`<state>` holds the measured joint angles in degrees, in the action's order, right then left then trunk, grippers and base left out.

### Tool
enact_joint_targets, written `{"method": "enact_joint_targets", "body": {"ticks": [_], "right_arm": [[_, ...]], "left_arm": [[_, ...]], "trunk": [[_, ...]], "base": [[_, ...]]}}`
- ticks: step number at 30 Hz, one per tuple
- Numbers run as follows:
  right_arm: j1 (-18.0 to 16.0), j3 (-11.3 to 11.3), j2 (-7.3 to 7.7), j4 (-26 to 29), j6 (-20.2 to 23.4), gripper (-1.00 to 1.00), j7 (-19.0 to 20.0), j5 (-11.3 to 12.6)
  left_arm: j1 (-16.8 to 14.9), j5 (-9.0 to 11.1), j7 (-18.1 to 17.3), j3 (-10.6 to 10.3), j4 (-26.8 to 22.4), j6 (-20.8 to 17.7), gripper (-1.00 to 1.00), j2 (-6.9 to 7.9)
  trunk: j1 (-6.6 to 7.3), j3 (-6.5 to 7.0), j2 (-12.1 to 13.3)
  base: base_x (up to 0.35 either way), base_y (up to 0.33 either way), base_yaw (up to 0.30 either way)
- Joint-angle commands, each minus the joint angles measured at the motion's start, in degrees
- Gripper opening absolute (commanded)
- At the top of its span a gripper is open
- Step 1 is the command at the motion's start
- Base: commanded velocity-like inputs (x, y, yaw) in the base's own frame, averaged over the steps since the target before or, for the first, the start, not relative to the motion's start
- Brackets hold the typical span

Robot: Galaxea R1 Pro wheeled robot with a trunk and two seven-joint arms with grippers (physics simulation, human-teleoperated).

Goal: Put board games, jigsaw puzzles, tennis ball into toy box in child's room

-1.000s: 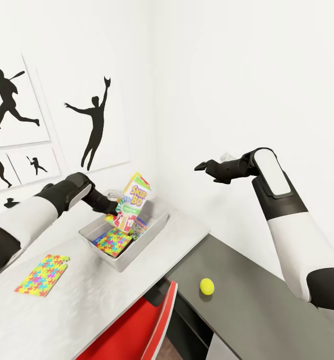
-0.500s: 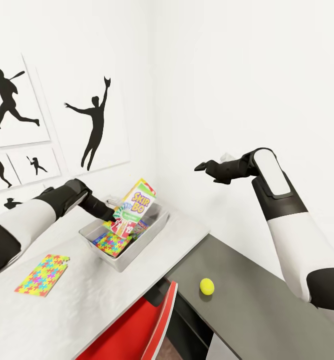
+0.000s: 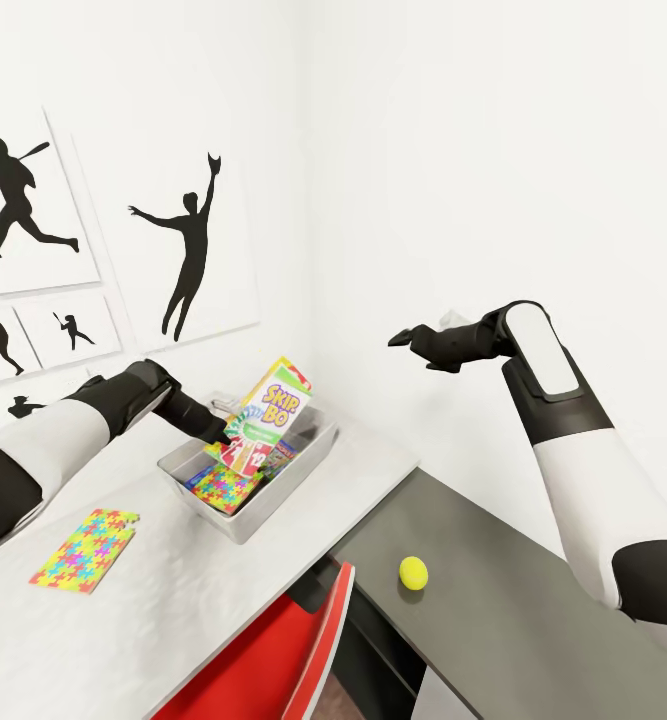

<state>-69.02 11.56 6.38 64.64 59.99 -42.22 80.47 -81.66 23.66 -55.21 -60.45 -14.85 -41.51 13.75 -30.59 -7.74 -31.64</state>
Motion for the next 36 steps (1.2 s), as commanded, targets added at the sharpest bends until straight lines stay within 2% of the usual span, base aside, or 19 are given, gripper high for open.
{"method": "enact_joint_targets", "body": {"ticks": [1,13,36], "right_arm": [[-0.1,0.1,0.04,0.0,0.0,1.00,-0.6,0.6],[0.0,-0.5,0.03,0.0,-0.1,1.00,-0.6,0.7],[0.0,-0.4,0.03,0.0,0.0,1.00,-0.5,0.7]], "left_arm": [[-0.1,0.3,0.0,-0.3,0.0,-0.3,-1.00,0.01],[-0.1,0.3,0.1,0.1,1.5,-0.6,-1.00,-0.12],[-0.6,0.3,0.4,0.3,1.5,-0.2,-1.00,-0.02]], "trunk": [[-0.03,-0.12,-0.1],[-0.03,-0.21,-0.1],[-0.03,-2.30,-0.1]], "base": [[0.000,0.000,0.000],[0.000,0.000,0.000],[0.000,0.000,0.000]]}}
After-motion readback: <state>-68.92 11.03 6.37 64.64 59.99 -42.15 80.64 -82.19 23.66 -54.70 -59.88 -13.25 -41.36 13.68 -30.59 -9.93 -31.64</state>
